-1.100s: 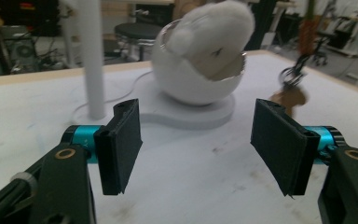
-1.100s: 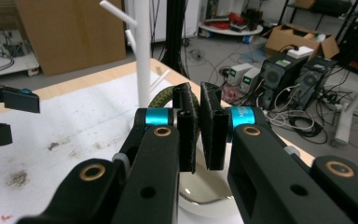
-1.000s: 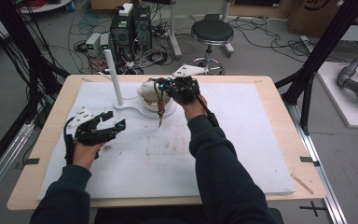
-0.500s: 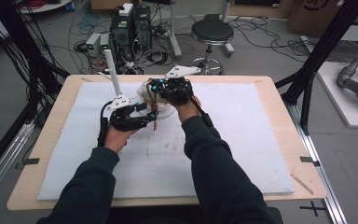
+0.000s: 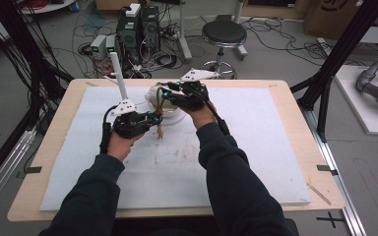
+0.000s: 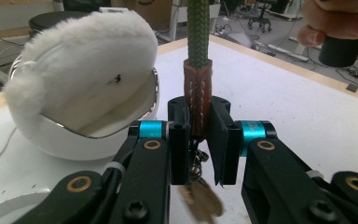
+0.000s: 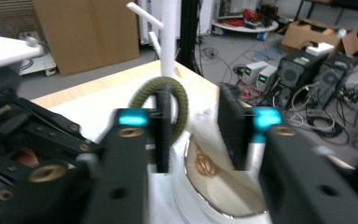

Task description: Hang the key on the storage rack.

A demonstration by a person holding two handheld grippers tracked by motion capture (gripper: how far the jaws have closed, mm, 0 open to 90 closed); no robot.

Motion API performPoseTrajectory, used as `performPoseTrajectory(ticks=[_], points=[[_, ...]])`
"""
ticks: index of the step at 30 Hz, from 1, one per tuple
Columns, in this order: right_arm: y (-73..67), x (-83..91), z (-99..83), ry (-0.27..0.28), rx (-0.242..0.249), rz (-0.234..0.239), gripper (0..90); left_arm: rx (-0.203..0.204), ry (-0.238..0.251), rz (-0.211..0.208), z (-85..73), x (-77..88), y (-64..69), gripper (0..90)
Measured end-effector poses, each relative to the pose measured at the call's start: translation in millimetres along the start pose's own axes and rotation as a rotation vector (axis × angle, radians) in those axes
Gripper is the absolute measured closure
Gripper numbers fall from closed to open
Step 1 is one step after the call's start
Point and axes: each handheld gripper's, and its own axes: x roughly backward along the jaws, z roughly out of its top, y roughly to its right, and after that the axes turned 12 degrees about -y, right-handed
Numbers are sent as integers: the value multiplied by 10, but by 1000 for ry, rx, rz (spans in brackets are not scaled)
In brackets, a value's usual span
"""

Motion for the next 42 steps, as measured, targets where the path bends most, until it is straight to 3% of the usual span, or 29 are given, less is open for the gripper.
performPoseTrajectory(ticks=[3, 6, 8, 11, 18, 23, 27, 35, 38, 42], points=[[48, 91, -35, 5, -10, -19, 534, 4, -5, 28, -6, 104, -62, 788], [117, 215, -146, 27, -12, -41, 522, 33, 17, 58, -3, 246, -166, 788], [199, 294, -247, -6, -31, -57, 502, 39, 29, 75, 7, 338, -223, 787], [282, 403, -396, -4, -39, -84, 504, 53, 38, 99, 35, 497, -331, 787], [455, 658, -765, -34, -73, -131, 502, 112, 44, 117, 105, 740, -681, 787], [548, 859, -959, -33, -98, -162, 501, 164, 21, 101, 127, 741, -900, 787], [622, 985, -1101, -24, -121, -182, 501, 207, 30, 76, 103, 715, -995, 787], [656, 1053, -1267, -30, -153, -194, 503, 299, -4, 68, 1, 595, -1197, 787], [647, 1065, -1297, -30, -149, -202, 490, 283, -53, 80, -15, 504, -1201, 787], [635, 1089, -1358, -42, -136, -226, 408, 272, -63, 110, -8, 452, -1181, 782]])
